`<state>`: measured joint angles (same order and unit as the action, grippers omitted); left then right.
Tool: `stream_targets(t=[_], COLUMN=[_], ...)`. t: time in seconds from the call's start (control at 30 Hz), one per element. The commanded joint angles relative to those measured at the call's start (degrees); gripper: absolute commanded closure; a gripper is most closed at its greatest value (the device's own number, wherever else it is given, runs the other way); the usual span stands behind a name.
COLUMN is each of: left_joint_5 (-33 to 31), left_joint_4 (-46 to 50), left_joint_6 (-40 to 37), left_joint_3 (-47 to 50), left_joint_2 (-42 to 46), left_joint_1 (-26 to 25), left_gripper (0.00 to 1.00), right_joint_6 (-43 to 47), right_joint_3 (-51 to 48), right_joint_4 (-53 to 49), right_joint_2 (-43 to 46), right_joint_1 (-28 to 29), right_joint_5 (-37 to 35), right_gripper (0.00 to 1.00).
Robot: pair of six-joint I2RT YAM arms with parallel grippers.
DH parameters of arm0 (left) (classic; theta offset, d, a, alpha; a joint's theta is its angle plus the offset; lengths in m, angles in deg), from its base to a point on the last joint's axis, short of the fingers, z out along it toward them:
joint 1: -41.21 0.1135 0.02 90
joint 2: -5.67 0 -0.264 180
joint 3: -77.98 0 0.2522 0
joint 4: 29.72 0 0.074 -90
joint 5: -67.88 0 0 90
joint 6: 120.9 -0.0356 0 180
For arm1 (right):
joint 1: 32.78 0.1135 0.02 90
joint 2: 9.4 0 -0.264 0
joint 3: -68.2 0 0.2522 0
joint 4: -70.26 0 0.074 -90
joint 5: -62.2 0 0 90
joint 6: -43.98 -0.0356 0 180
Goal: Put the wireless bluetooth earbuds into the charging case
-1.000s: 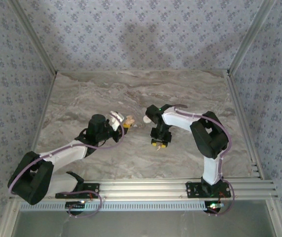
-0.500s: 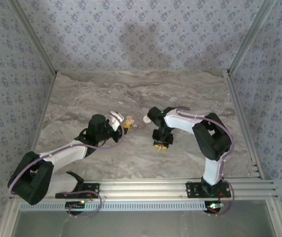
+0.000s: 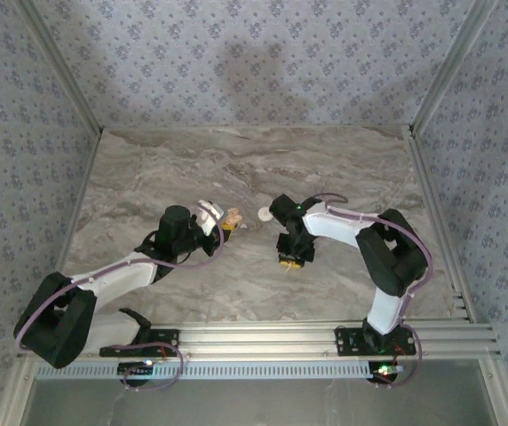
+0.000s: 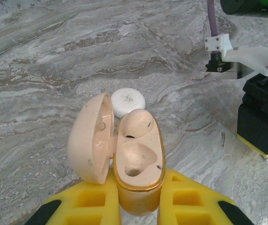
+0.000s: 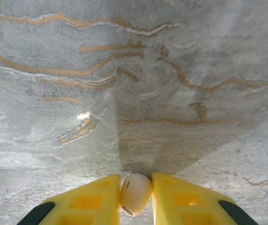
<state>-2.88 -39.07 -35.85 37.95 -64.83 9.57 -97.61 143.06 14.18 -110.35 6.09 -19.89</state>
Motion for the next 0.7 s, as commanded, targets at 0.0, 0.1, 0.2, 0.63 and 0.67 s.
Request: stream_targets(t=[0.0,0.1,0.2,0.63,0.67], left_joint_5=[1.12,2.12,4.17,14.9,15.83], left_joint_4=[-3.75,-6.43,-10.42,-18.46,-18.29], left_joint_6=[0.29,0.23,0.63,-0.13,-0.23], left_joint_3=[1.91,3.0,4.09,0.79,0.05], left_joint_2=[1.09,-0.01,-1.57,-8.83,-9.38], left_joint_1=[-0.18,-0.18,-0.32,-2.19,-2.44], left_gripper=[0.89,0.89,0.89,0.89,0.89], right_joint_6=[1.75,4.13,6.92,29.51,31.63], right_joint_3=[-1.95,-3.53,-6.13,-14.71,-14.77], right_joint_4=[3.89,7.55,13.09,33.02,33.52], right_joint_2=[3.15,5.88,10.08,33.75,35.11], right_joint_1=[-0.37,-0.33,-0.1,1.55,1.59], right_joint_5=[-4.68,-7.15,-8.51,-7.2,-6.6], right_gripper=[0.76,0.77,0.77,0.76,0.76])
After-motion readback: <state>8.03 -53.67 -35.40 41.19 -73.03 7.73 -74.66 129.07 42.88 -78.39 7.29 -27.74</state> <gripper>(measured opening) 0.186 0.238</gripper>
